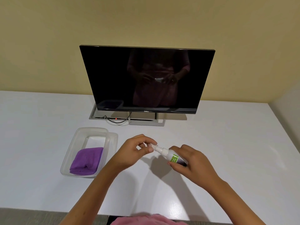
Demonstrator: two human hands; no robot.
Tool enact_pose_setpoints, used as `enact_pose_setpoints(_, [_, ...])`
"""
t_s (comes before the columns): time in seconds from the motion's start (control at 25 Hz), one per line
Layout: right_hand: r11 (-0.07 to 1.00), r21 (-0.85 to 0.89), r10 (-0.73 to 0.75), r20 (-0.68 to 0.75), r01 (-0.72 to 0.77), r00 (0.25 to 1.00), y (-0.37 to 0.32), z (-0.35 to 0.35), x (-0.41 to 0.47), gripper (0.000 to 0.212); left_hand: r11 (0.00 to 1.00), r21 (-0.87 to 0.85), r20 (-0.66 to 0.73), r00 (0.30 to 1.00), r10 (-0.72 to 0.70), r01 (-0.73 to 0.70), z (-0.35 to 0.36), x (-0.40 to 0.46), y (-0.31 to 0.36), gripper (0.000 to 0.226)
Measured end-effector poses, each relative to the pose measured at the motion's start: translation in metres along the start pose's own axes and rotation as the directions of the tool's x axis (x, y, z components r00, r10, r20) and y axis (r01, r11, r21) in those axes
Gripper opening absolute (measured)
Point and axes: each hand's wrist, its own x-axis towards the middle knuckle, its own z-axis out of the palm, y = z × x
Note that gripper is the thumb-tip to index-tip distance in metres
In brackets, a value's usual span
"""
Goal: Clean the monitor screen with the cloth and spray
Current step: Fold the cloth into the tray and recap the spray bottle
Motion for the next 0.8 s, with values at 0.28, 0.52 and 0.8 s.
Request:
enact_pose_setpoints(0.28, [0.999,0.009,-0.037,-0.034,0.037,0.999,-0.025,-0.011,0.005,0.024,0.998,0.02,0.024,0.998,0.056,-0.056,0.0,-0.014,0.024,0.019])
enact_pose_setpoints(0.52, [0.898,0.425,0.113,0.032,-0.116,0.993,-0.046,-0.011,0.007,0.018,0.945,0.21,-0.041,0.964,0.263,-0.249,-0.008,-0.024,0.038,0.014])
enact_pose_setpoints(0.8, [0.583,0.703,0.156,0.395,-0.407,0.905,-0.073,-0.005,0.024,0.022,0.902,0.276,-0.019,0.936,0.351,-0.332,-0.039,-0.039,0.042,0.013])
